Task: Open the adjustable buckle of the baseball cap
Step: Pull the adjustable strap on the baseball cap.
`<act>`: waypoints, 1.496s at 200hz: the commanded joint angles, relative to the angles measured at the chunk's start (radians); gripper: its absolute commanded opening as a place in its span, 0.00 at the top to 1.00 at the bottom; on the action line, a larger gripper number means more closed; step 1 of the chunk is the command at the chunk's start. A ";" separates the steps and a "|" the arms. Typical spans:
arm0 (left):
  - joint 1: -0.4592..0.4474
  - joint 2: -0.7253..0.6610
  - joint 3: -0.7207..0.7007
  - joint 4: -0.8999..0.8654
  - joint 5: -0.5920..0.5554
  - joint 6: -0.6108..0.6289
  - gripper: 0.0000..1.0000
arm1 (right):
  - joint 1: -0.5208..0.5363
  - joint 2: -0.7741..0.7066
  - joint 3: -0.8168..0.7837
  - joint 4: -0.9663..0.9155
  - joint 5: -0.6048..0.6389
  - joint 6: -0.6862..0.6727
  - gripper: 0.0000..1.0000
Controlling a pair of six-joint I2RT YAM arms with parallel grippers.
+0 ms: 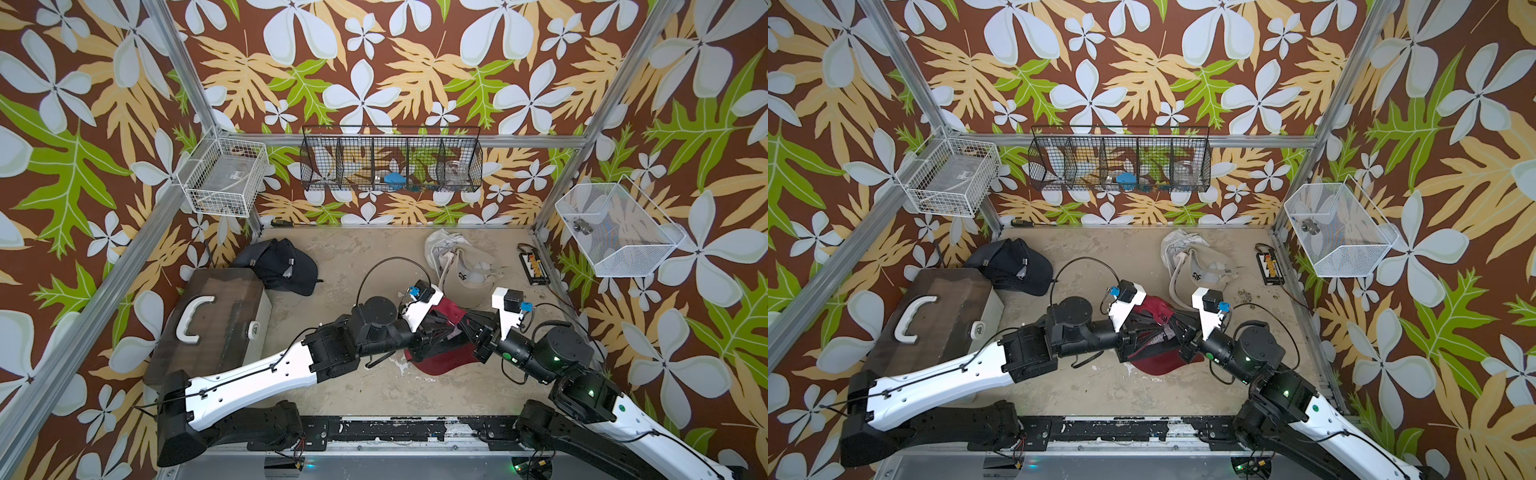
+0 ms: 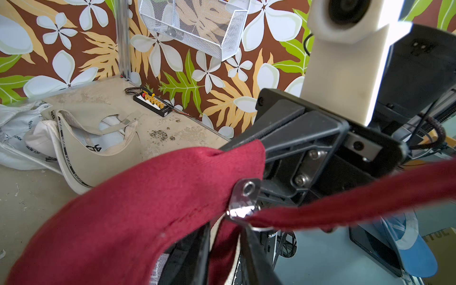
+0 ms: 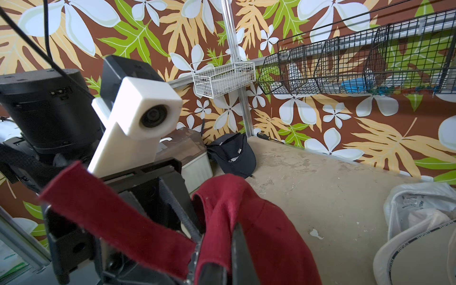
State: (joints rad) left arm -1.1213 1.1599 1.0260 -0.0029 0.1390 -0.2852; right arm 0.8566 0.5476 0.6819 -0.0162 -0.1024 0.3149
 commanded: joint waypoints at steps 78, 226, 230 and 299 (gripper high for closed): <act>-0.006 -0.001 0.010 0.023 0.029 0.006 1.00 | 0.001 -0.015 0.009 0.000 0.056 -0.015 1.00; -0.010 -0.035 0.023 -0.020 0.135 0.001 1.00 | 0.001 -0.066 -0.049 -0.074 0.084 -0.164 0.85; -0.011 -0.035 0.025 -0.023 0.134 -0.001 1.00 | 0.000 -0.068 -0.051 -0.077 0.081 -0.167 0.85; -0.011 -0.007 0.065 -0.068 0.132 0.003 1.00 | 0.001 -0.070 -0.055 -0.107 -0.012 -0.206 0.72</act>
State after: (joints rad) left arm -1.1305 1.1473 1.0756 -0.0582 0.2630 -0.2855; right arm 0.8570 0.4835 0.6285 -0.1253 -0.0727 0.1280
